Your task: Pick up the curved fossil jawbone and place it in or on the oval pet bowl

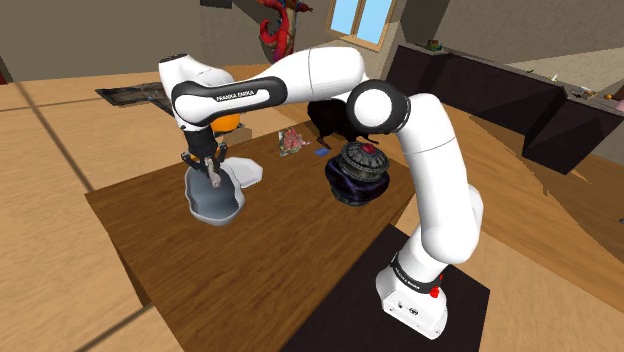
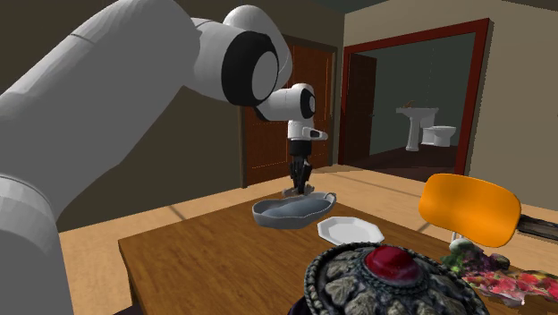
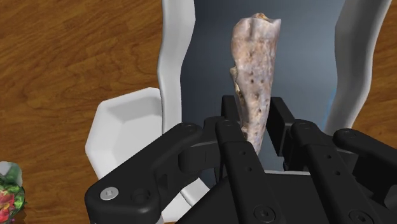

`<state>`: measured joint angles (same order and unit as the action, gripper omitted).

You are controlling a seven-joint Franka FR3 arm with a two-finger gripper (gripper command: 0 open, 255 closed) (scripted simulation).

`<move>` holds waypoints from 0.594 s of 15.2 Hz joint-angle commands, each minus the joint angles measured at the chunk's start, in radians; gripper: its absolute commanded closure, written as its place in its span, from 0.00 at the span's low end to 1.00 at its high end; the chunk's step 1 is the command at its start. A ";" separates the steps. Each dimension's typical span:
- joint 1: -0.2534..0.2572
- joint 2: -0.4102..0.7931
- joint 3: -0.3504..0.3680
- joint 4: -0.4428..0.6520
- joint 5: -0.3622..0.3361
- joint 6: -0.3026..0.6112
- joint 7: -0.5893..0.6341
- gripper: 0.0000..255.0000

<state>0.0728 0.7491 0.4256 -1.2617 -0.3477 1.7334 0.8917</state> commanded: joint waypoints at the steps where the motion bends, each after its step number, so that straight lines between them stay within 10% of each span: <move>1: 0.000 0.005 -0.001 -0.001 -0.002 0.006 0.001 1.00; 7: 0.000 0.005 -0.001 -0.001 -0.002 0.006 0.001 1.00; 8: 0.000 0.005 -0.001 -0.001 -0.002 0.006 0.001 0.00; 9: 0.000 0.005 -0.001 -0.001 -0.002 0.006 0.001 0.00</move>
<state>0.0731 0.7538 0.4246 -1.2629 -0.3493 1.7396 0.8922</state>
